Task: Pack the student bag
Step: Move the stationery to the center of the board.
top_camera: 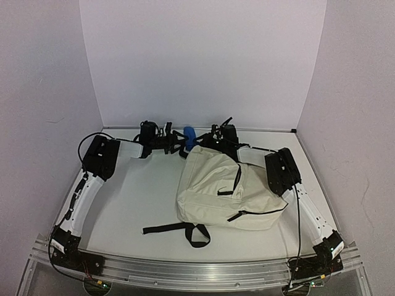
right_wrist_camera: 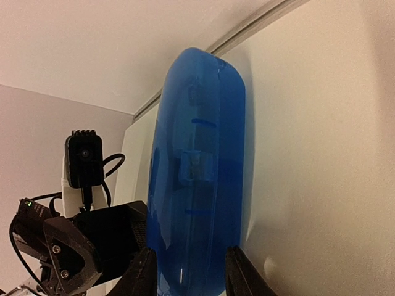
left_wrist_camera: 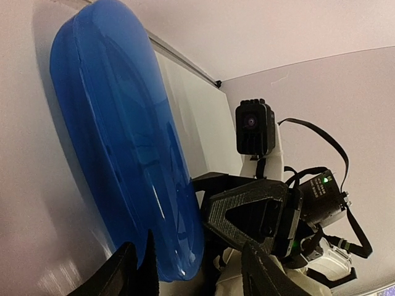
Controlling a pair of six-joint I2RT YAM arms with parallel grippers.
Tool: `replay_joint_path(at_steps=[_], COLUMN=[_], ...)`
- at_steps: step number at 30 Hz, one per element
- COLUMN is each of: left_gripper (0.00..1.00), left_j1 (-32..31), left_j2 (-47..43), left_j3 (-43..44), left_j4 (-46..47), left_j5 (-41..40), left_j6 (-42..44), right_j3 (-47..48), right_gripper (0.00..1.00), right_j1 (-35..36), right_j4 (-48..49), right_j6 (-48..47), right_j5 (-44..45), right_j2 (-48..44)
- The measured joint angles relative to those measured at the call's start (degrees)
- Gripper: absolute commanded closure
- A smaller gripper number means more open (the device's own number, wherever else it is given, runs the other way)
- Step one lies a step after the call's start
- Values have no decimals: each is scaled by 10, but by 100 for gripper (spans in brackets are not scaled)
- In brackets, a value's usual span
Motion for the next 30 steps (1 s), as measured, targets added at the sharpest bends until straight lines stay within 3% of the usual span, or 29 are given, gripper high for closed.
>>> replay_joint_path(at_steps=[15, 23, 28, 30], left_gripper=[45, 47, 42, 39], left_j1=[-30, -52, -54, -56], left_j2=[-177, -313, -414, -457], left_j3=[-274, -452, -551, -583], left_j4=[14, 1, -45, -72], left_j5=[-9, -46, -89, -109], left_j6=[50, 75, 89, 96], right_j3=[-48, -99, -122, -142], right_gripper=[61, 59, 58, 52], right_j1=[11, 64, 103, 111], right_j4=[-3, -9, -16, -20], right_j6=[-56, -97, -117, -128], right_j5=[-94, -129, -151, -150], right_j2=[-27, -58, -72, -87])
